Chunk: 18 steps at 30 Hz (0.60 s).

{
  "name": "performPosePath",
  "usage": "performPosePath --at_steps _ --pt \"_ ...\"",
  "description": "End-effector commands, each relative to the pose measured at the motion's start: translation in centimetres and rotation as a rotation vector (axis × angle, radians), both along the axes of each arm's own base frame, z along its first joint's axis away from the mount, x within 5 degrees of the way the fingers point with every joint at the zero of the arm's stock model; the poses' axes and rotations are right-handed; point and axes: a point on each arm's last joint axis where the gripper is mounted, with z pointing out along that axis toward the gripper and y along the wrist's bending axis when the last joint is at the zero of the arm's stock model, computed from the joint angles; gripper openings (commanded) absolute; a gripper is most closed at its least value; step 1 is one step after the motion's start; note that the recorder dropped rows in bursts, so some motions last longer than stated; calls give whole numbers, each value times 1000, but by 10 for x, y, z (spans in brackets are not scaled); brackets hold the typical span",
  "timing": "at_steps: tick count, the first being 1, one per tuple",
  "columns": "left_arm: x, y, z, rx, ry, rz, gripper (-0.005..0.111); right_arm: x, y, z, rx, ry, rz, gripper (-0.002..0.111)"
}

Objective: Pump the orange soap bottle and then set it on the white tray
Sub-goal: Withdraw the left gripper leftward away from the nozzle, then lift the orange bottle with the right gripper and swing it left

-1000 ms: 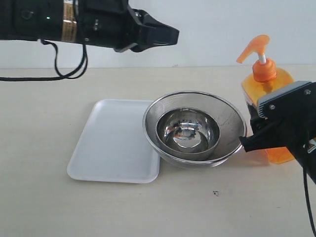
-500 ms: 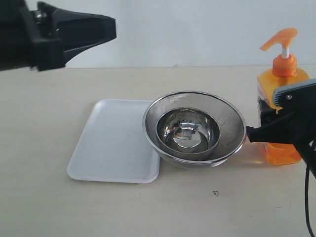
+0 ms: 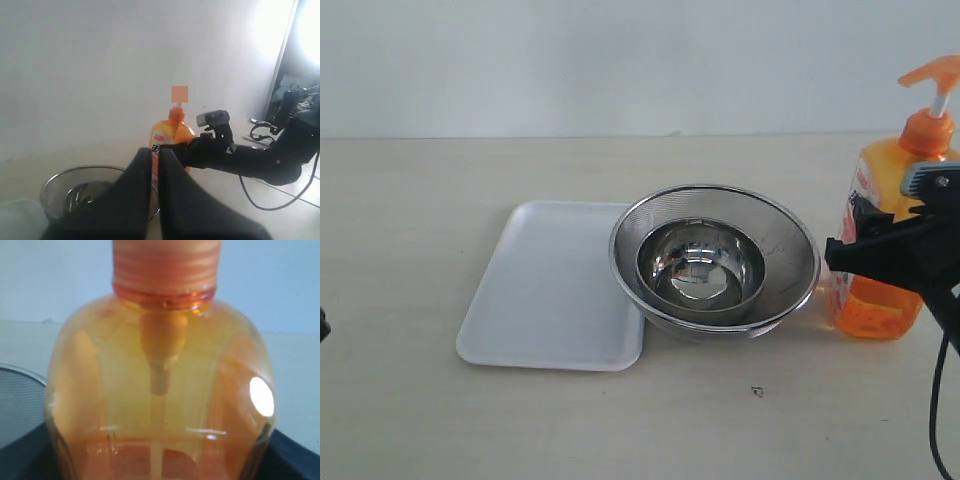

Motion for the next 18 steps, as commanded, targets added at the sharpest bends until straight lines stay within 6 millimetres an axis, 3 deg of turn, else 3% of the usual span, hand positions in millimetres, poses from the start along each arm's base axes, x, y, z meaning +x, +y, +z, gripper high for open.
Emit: performPosePath --at_steps 1,10,18 --pt "-7 9 -11 7 -7 73 5 -1 -2 -3 18 35 -32 0" --pt "-2 35 -20 -35 97 363 5 1 -4 6 -4 -59 -54 0" --pt "-1 39 -22 -29 116 412 5 -2 -6 24 5 -147 -49 0"
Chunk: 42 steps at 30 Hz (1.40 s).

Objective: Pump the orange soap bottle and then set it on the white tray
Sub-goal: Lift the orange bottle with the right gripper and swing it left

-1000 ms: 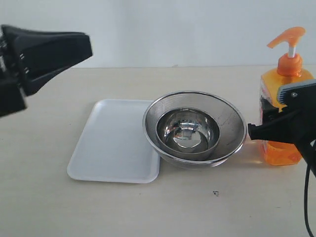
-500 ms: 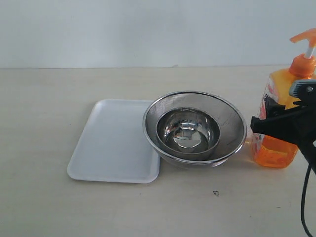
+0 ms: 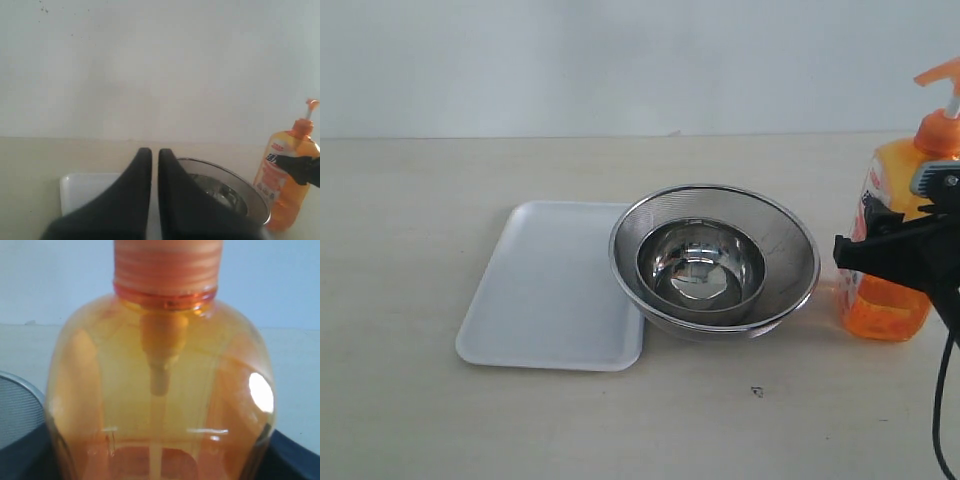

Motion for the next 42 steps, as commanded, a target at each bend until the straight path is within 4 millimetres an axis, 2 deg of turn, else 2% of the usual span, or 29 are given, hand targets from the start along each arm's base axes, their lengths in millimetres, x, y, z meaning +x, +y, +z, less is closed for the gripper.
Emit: performPosePath --at_steps 1,6,10,15,19,25,30,37,42 --pt "1 2 -2 -8 16 24 5 -2 -1 26 -22 -156 8 0" --pt "1 4 -3 -5 29 45 5 -9 -6 51 -55 -247 -3 0" --pt "2 6 -4 -5 44 67 5 -12 -5 73 7 -286 27 0" --pt "2 6 -4 -5 44 67 5 -10 3 110 71 -341 95 0" --pt "2 6 -4 -5 44 67 5 -13 22 137 95 -415 175 0" --pt "2 6 -4 -5 44 67 5 -24 77 173 157 -467 330 0" --pt "2 6 -4 -5 44 67 5 -28 130 185 159 -455 420 0" --pt "3 8 -6 0 63 97 5 -15 204 169 122 -389 459 0" --pt "4 11 -8 6 82 130 5 -2 242 144 99 -337 463 0"
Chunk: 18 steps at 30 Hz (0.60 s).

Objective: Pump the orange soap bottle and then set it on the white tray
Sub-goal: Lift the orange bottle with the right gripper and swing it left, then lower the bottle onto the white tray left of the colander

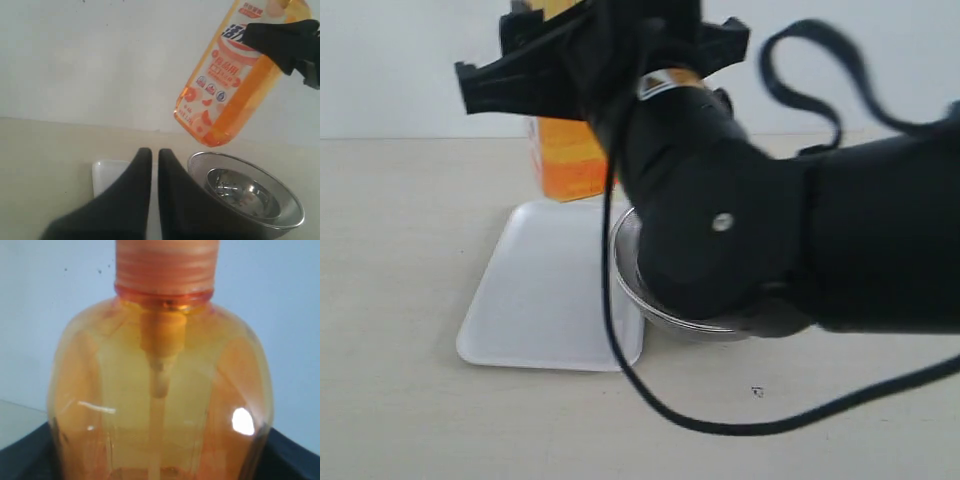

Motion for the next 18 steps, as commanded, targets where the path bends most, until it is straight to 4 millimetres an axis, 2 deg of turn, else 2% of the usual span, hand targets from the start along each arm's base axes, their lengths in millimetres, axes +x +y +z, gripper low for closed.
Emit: performPosePath --at_steps 1,9,13,18 --pt "1 3 -3 -4 24 36 5 12 26 -8 2 -41 -42 0" --pt "1 3 -3 -7 26 38 5 31 58 -49 -9 41 -62 0" --pt "1 3 -3 -10 27 38 5 36 64 -68 -19 59 -89 0" --pt "1 3 -3 -10 26 36 5 40 62 -89 -20 110 -161 0"
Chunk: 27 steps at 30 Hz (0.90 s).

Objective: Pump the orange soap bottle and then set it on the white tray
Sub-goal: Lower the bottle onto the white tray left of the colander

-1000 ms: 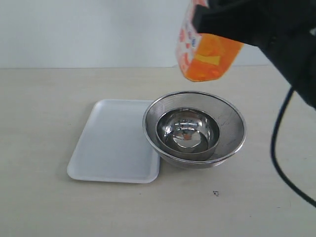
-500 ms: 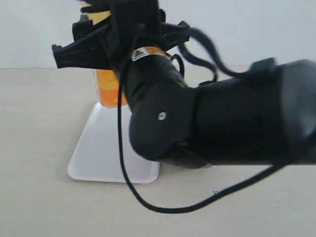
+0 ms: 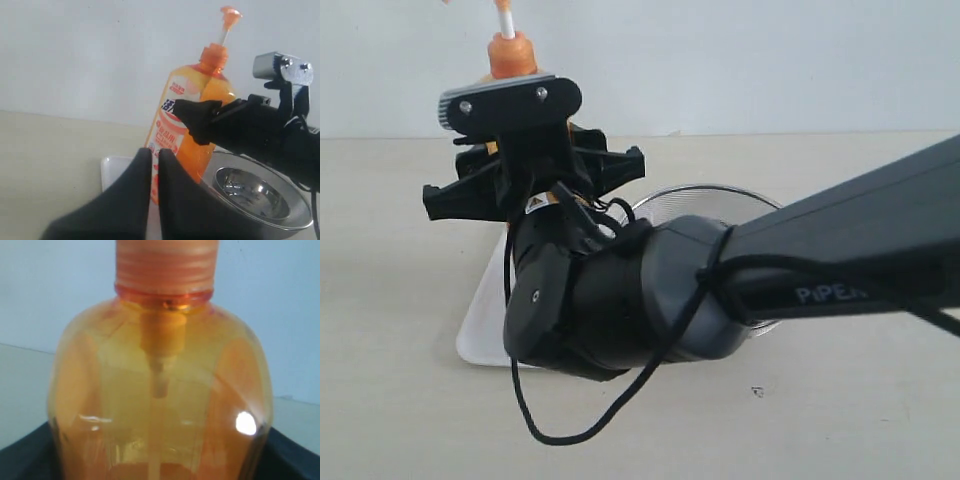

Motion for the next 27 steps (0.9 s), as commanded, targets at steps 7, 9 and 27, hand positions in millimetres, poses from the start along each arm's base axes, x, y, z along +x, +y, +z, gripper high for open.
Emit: performPosePath --at_steps 7,9,27 --pt "0 1 -1 -10 7 8 5 4 -4 -11 -24 -85 -143 0" --pt "0 1 -1 -10 7 8 5 4 -4 -14 -25 -81 -152 0" --pt "0 0 -1 -17 6 4 5 5 1 -28 78 -32 -128 11"
